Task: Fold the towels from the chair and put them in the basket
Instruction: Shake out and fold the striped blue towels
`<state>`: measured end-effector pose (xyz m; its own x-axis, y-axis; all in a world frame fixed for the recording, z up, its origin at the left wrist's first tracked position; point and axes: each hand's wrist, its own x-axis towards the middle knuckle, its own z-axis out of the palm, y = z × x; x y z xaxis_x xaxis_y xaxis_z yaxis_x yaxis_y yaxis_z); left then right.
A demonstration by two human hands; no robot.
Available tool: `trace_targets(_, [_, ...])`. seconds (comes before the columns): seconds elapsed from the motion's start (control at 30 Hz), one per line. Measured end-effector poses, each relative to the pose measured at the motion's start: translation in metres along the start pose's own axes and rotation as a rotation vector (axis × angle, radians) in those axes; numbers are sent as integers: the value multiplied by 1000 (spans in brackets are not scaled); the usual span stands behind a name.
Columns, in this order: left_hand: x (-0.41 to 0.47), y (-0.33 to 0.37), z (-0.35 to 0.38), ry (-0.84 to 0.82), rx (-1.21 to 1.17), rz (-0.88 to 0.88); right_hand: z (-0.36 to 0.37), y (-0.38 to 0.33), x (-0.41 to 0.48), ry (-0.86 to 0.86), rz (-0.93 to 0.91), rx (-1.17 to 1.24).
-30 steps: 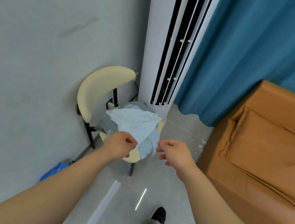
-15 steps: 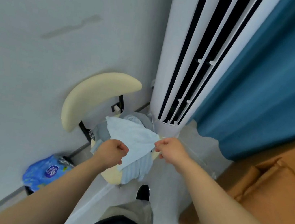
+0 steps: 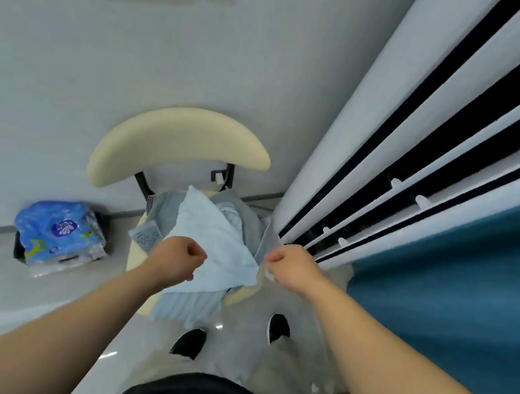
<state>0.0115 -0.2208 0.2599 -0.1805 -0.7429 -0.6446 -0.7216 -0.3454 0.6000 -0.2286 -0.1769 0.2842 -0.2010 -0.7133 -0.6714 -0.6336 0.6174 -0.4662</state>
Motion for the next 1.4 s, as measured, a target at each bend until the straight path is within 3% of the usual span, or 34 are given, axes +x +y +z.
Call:
trace_targets(0.23, [-39, -1, 84, 216, -272, -262, 13, 53, 69, -255, -97, -218])
trace_targets(0.37, [-39, -7, 134, 287, -357, -309, 30, 66, 99, -315, -150, -372])
trace_targets(0.7, [79, -108, 252, 484, -448, -208, 156, 162, 264, 19, -97, -169])
trace_targets(0.83, [97, -137, 291, 609, -481, -134, 178, 177, 283, 268, -343, -246])
trace_targets(0.9, [94, -144, 305, 678, -466, -85, 177, 175, 271, 323, -481, -109])
trace_targets(1.07, [37, -129, 317, 862, -314, 27, 147, 142, 180, 121, -846, 174])
trace_targets(1.3, [-60, -66, 247, 1183, -118, 155, 82, 60, 24, -62, -1304, 137])
trace_targets(1.4, [-98, -43, 219, 1281, -153, 248, 61, 47, -23, -143, -1427, 59])
